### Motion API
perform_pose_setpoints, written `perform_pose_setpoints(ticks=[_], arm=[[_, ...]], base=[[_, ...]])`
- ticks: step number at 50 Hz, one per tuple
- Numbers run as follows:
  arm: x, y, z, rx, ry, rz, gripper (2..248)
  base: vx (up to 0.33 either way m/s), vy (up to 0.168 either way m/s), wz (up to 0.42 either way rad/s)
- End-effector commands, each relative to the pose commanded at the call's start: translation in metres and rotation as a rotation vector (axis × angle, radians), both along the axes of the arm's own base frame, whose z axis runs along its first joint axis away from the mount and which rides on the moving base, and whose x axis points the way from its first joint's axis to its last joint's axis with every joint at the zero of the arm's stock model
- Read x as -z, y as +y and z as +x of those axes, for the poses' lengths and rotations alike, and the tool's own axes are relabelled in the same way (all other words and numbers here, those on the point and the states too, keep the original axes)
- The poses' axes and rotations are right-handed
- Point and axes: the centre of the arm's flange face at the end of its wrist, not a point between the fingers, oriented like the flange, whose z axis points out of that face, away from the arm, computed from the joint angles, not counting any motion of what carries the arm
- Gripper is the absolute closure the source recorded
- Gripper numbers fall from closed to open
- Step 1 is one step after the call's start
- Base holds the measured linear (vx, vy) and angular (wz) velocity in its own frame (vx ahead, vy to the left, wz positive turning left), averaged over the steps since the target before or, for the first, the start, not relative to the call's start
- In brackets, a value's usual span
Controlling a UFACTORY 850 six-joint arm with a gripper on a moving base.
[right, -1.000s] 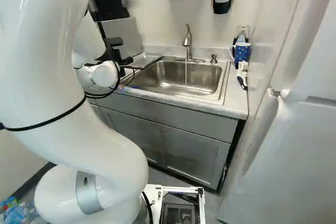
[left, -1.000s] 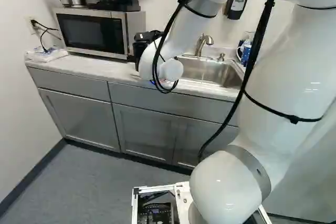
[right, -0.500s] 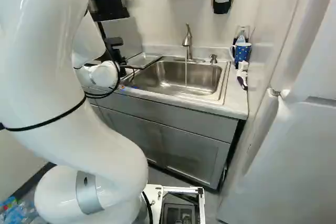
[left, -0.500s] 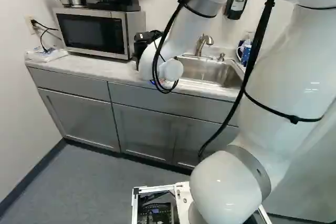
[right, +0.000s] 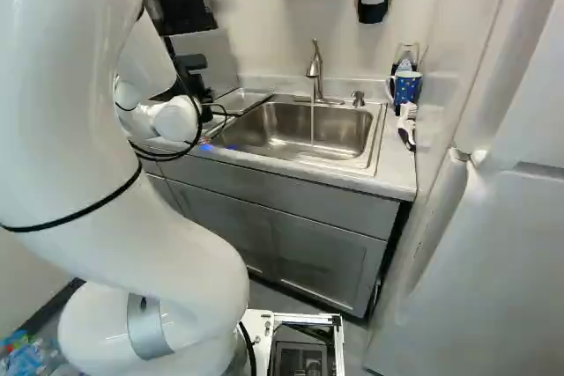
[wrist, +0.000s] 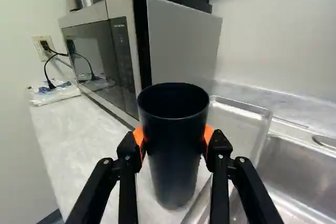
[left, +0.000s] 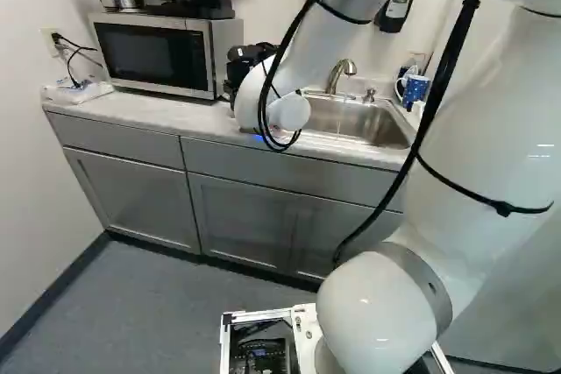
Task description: Rinse the cup and place it in the tray
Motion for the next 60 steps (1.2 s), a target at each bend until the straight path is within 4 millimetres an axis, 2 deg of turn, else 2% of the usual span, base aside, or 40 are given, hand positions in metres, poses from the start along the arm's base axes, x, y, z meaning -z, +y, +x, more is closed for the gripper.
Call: perform_pose_setpoints(ticks=[28,60], arm=[[-0.025,-0.043,-0.006,0.102,-0.014,0.018,126],[-0.024,-0.090,-0.005,0.220,-0.006,0.028,126]], base=[[0.000,0.000,0.000],[0.000,0.000,0.000]])
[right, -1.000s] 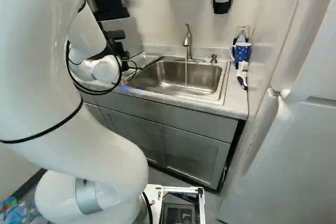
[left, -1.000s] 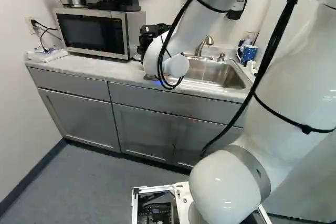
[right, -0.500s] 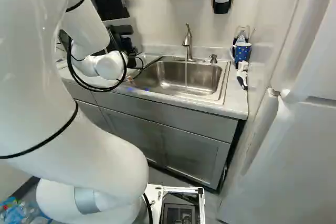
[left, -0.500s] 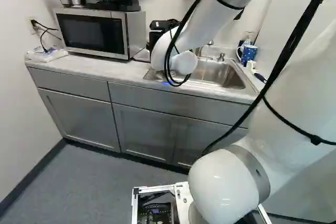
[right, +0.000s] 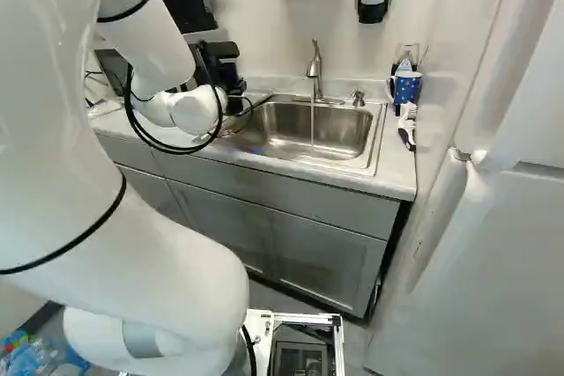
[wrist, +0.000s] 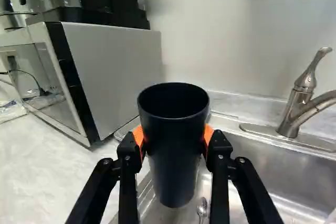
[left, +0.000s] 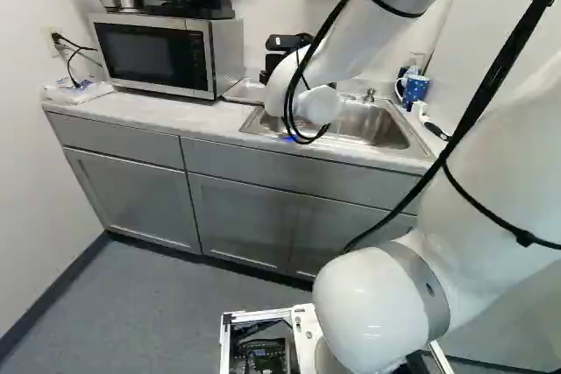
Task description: Rinse the cup and place it in the tray
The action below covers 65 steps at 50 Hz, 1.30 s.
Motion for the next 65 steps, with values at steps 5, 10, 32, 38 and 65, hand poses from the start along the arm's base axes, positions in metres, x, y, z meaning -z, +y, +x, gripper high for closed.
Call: perform_pose_setpoints(ticks=[5,10,32,38,65], arm=[[0.000,-0.007,0.002,0.016,0.000,0.000,126],[0.000,-0.014,0.003,0.033,0.000,0.000,126],[0.000,-0.045,0.011,0.105,0.001,0.000,126],[0.002,-0.053,0.014,0.124,0.007,-0.001,126],[0.028,-0.092,0.021,0.210,0.057,-0.003,126]], base=[[0.000,0.000,0.000],[0.000,0.000,0.000],[0.000,0.000,0.000],[0.000,0.000,0.000],[0.000,0.000,0.000]])
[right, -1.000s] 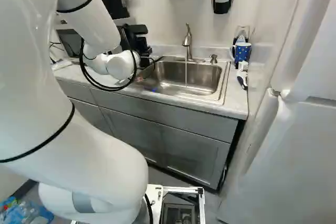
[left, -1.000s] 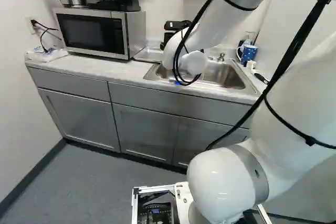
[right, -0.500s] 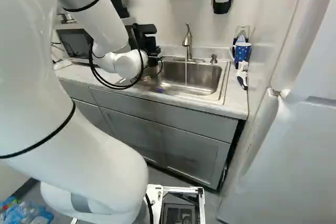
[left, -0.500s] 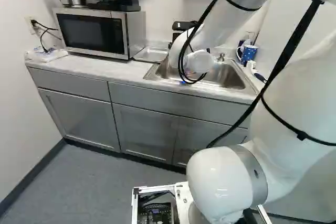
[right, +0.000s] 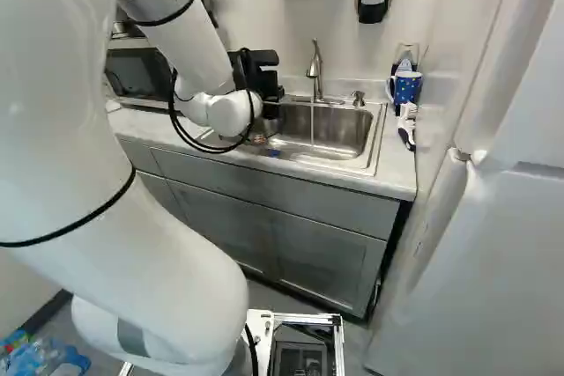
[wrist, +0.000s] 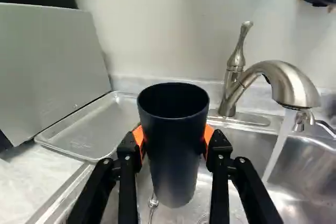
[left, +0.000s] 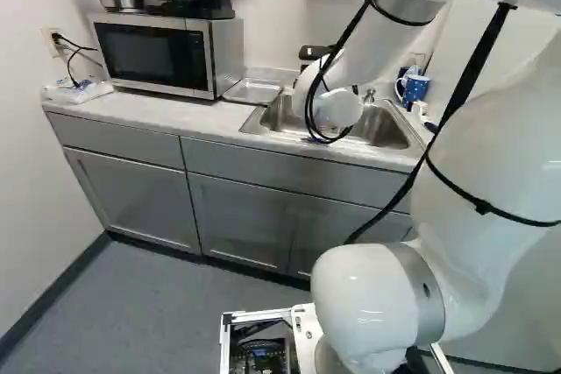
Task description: Rinse the cup and place it in the tray
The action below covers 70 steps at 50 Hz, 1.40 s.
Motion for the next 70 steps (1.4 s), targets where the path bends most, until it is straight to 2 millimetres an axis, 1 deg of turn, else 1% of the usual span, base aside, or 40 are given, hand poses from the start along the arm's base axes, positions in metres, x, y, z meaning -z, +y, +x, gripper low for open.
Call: perform_pose_setpoints(ticks=[33,46,53,70], arm=[[0.031,-0.047,-0.001,0.105,0.036,0.003,126],[0.043,-0.066,-0.005,0.147,0.051,0.006,126],[0.042,-0.076,-0.008,0.170,0.044,0.006,126],[0.042,-0.097,-0.006,0.212,0.042,0.006,126]], base=[[0.000,0.000,0.000],[0.000,0.000,0.000],[0.000,0.000,0.000],[0.000,0.000,0.000]])
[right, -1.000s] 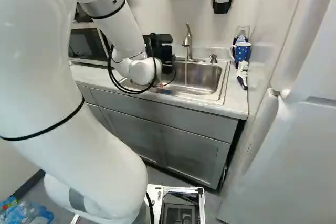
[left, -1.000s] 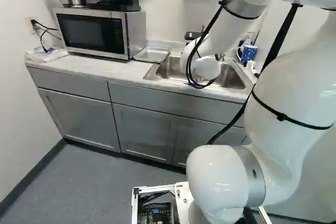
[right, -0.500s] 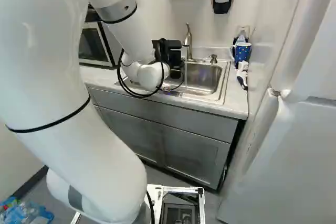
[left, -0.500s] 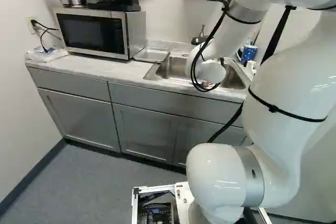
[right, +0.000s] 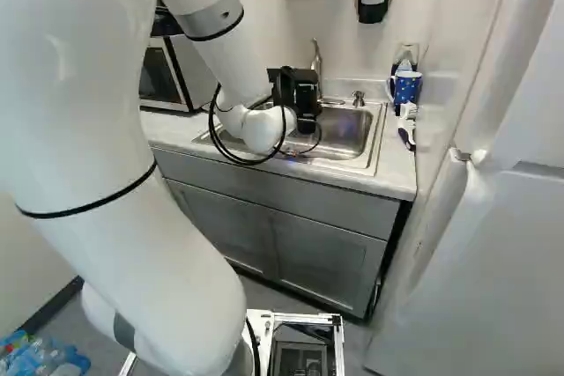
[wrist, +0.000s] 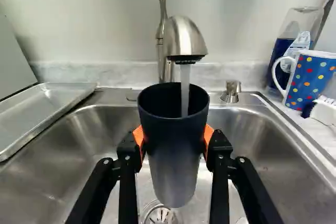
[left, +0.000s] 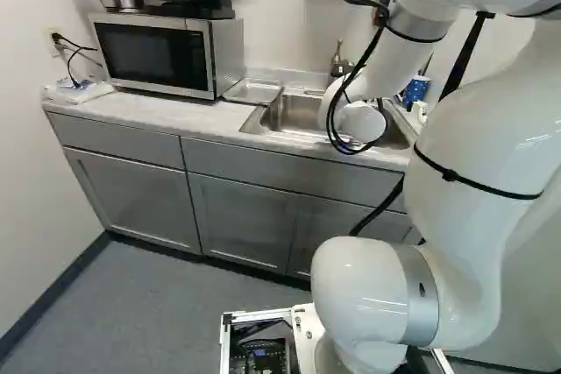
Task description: Rinse the cup and place it in the tray
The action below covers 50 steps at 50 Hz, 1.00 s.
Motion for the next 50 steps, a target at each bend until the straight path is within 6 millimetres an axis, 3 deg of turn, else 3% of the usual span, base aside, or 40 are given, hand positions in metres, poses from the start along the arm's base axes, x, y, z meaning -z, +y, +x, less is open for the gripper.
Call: perform_pose_setpoints(ticks=[50], arm=[[0.0000,-0.0005,0.0004,0.001,0.000,0.000,126]], base=[[0.000,0.000,0.000]])
